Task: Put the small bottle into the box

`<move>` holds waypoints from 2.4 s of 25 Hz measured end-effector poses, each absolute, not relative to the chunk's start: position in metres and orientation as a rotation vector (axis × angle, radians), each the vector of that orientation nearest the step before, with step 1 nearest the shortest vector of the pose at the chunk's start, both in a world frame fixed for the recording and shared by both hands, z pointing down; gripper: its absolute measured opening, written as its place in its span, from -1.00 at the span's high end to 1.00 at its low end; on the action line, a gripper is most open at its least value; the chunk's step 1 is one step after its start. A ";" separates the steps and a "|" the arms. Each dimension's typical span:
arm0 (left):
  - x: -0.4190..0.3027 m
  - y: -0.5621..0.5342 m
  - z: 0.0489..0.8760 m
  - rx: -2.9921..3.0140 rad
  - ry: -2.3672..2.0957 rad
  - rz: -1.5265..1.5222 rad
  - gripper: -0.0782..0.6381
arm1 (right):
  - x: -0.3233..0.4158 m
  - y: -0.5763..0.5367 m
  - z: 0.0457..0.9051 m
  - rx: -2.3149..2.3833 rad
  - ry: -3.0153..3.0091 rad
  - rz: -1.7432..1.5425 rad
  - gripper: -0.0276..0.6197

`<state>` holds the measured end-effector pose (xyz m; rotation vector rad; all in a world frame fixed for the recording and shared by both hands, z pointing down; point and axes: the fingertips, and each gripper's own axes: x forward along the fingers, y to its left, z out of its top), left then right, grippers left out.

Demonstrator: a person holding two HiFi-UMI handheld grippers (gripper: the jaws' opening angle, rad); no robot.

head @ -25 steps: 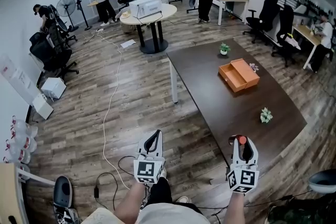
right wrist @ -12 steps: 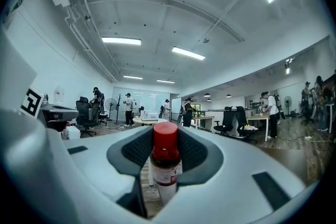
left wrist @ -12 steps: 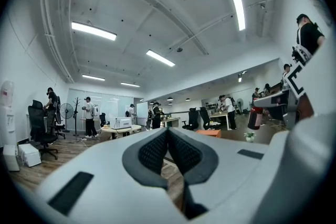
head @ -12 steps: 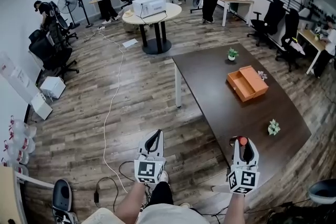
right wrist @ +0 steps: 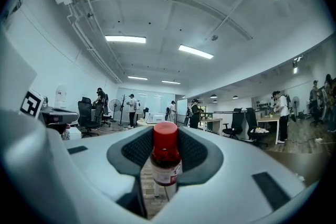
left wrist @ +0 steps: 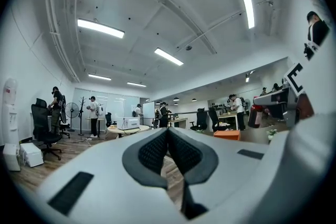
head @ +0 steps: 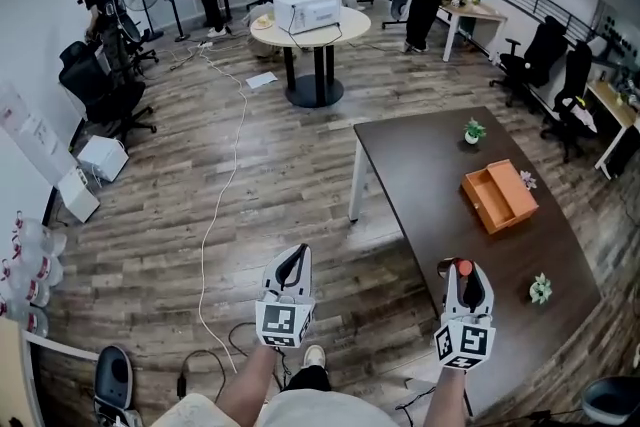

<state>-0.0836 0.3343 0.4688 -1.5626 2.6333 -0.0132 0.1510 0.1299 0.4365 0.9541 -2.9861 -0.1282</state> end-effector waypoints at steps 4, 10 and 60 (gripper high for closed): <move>-0.129 0.334 0.468 -1.540 2.644 -0.011 0.77 | 0.100 0.126 0.436 0.921 -2.996 -0.114 0.48; -0.185 0.333 0.471 -1.526 2.662 -0.013 0.77 | 0.042 0.120 0.438 0.892 -2.992 -0.121 0.48; -0.153 -0.197 0.449 -2.195 2.104 -0.046 0.77 | 0.148 -0.268 0.464 1.688 -2.653 0.003 0.48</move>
